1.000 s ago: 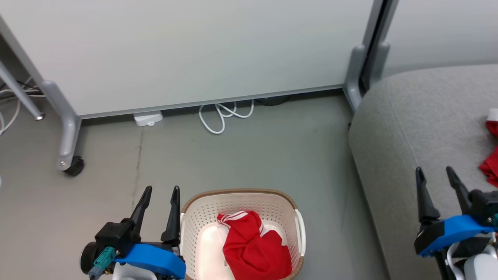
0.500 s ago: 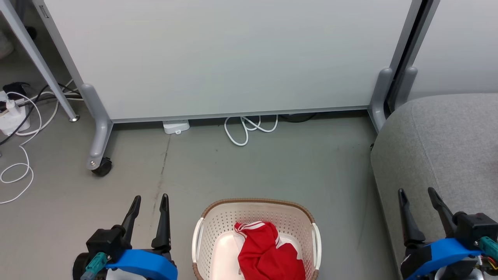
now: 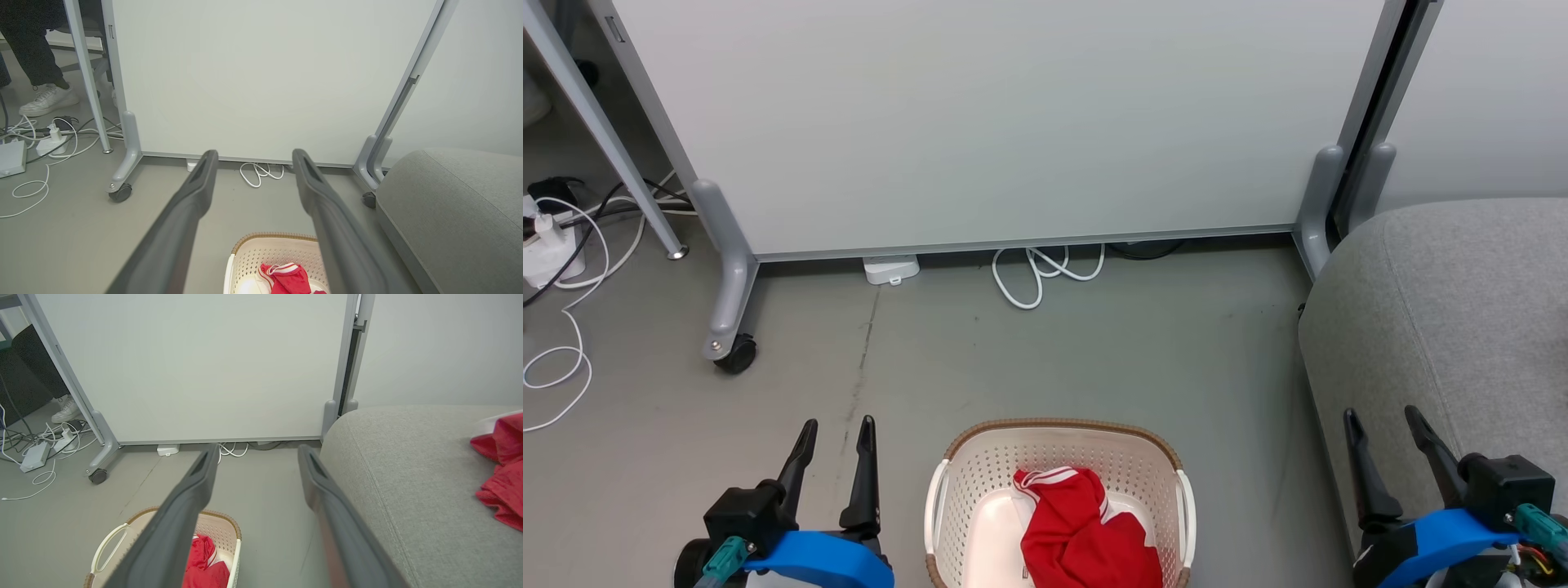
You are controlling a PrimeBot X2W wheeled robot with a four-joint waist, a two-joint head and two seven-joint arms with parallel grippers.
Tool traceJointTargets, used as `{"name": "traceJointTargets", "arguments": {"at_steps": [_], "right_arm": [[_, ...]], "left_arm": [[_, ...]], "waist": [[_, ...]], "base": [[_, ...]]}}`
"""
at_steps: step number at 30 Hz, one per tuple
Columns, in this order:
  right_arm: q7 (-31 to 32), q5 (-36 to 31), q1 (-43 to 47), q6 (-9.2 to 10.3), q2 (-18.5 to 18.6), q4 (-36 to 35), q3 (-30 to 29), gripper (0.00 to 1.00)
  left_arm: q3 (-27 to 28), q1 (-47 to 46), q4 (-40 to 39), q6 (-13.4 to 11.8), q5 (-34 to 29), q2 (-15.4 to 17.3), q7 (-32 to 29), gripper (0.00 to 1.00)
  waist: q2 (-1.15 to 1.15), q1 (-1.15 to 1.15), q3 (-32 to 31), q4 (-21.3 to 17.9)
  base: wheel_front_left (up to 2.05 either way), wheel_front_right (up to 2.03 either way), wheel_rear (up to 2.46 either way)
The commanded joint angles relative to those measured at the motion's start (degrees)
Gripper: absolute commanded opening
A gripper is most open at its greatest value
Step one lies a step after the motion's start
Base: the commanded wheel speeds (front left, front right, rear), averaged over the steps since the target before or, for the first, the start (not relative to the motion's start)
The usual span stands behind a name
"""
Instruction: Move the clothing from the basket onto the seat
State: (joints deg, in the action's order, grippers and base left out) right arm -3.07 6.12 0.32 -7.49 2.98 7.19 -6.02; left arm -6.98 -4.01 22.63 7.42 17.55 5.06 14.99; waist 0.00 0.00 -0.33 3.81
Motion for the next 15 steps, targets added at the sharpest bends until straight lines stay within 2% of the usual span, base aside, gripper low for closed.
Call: {"name": "traceJointTargets", "arguments": {"at_steps": [1,15], "right_arm": [[-0.20,0.18,0.65,-0.01,-0.14,0.19,0.05,1.00],[-0.49,0.19,-1.36,-0.01,-0.15,0.40,0.76,1.00]], "left_arm": [[-0.18,0.19,-0.08,0.08,-0.14,0.27,0.29,1.00],[-1.40,-0.51,-0.26,0.08,-0.64,-0.14,0.29,1.00]], "waist": [[0.00,0.00,0.08,-0.05],[0.00,0.00,2.55,-1.67]], "base": [[0.00,0.00,0.00],[0.00,0.00,0.00]]}}
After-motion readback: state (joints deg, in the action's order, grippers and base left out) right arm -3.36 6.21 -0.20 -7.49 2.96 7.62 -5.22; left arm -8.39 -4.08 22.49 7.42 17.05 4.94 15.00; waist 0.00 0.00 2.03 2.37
